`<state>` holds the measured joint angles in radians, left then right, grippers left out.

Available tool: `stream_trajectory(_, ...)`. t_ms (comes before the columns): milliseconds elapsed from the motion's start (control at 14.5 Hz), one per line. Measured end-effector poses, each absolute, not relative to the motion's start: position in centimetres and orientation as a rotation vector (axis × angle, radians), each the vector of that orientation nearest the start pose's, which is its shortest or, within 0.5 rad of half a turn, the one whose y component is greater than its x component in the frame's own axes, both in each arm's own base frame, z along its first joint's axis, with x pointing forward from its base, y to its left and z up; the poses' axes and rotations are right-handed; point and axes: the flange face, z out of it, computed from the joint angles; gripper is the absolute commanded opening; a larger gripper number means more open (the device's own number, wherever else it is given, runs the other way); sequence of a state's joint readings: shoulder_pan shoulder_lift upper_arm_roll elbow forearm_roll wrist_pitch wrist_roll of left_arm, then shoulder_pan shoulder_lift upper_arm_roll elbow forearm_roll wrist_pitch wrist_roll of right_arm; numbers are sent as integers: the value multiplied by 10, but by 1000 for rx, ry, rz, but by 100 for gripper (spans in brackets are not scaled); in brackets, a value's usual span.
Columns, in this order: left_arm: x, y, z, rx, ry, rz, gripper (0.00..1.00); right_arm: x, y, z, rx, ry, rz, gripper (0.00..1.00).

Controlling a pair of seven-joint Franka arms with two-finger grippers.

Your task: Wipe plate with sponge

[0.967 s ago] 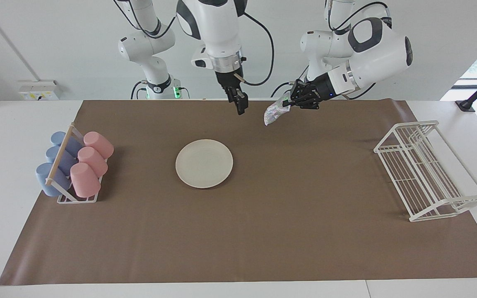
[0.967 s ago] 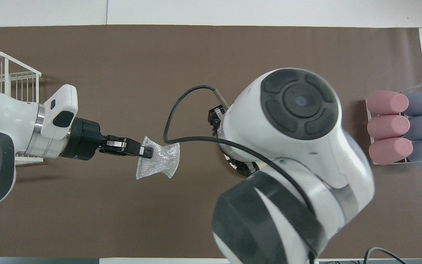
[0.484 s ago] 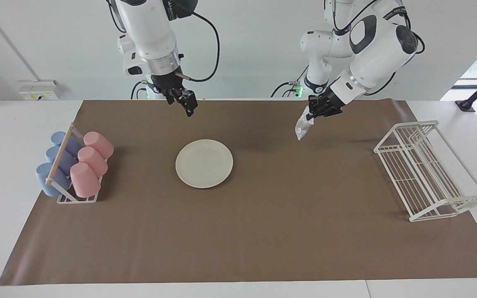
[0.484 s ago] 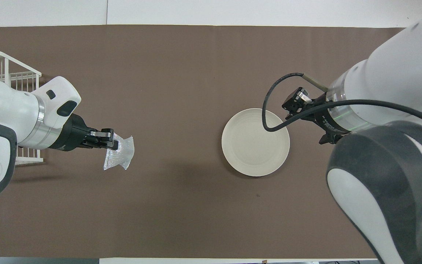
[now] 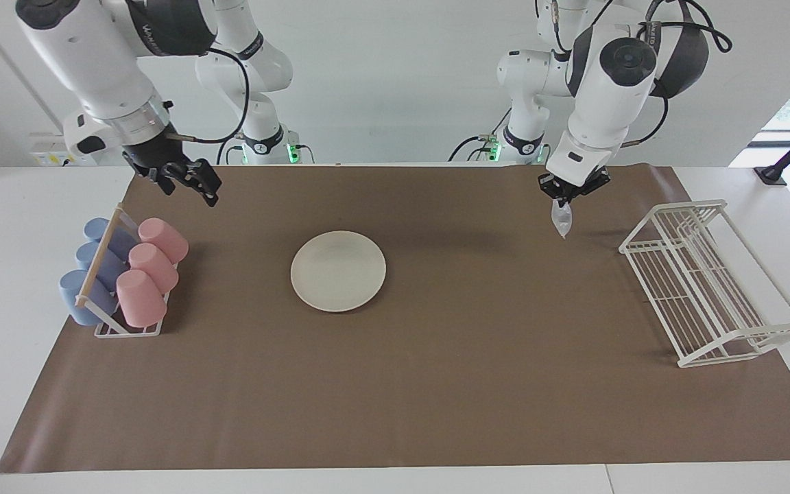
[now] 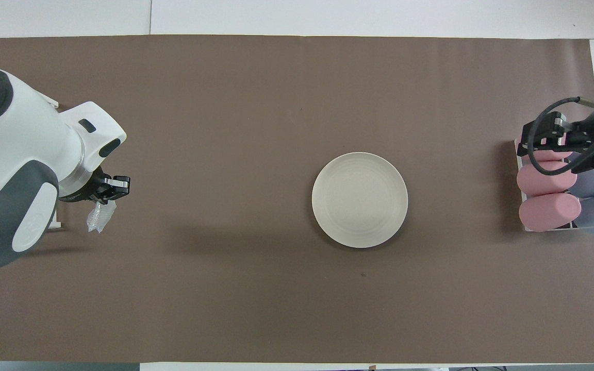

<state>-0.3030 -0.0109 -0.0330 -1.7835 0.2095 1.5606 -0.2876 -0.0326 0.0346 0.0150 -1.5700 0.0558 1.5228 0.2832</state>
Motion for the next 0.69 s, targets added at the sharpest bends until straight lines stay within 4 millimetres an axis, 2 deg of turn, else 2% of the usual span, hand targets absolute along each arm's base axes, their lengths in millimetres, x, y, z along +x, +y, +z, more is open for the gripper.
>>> stream_trajectory(69, 518, -157, 530, -2782, 114, 202, 0, 558, -7, 600, -3064, 419, 150, 94)
stream_trajectory(414, 551, -151, 502, -2365, 162, 170, 0, 553, 22, 597, -3083, 218, 165, 94)
stream_trajectory(553, 564, -142, 492, -2219, 176, 143, 0, 553, 15, 597, -3086, 109, 159, 96)
stream_trajectory(691, 577, -135, 477, -2092, 194, 127, 0, 554, 5, 598, -3085, 83, 151, 97)
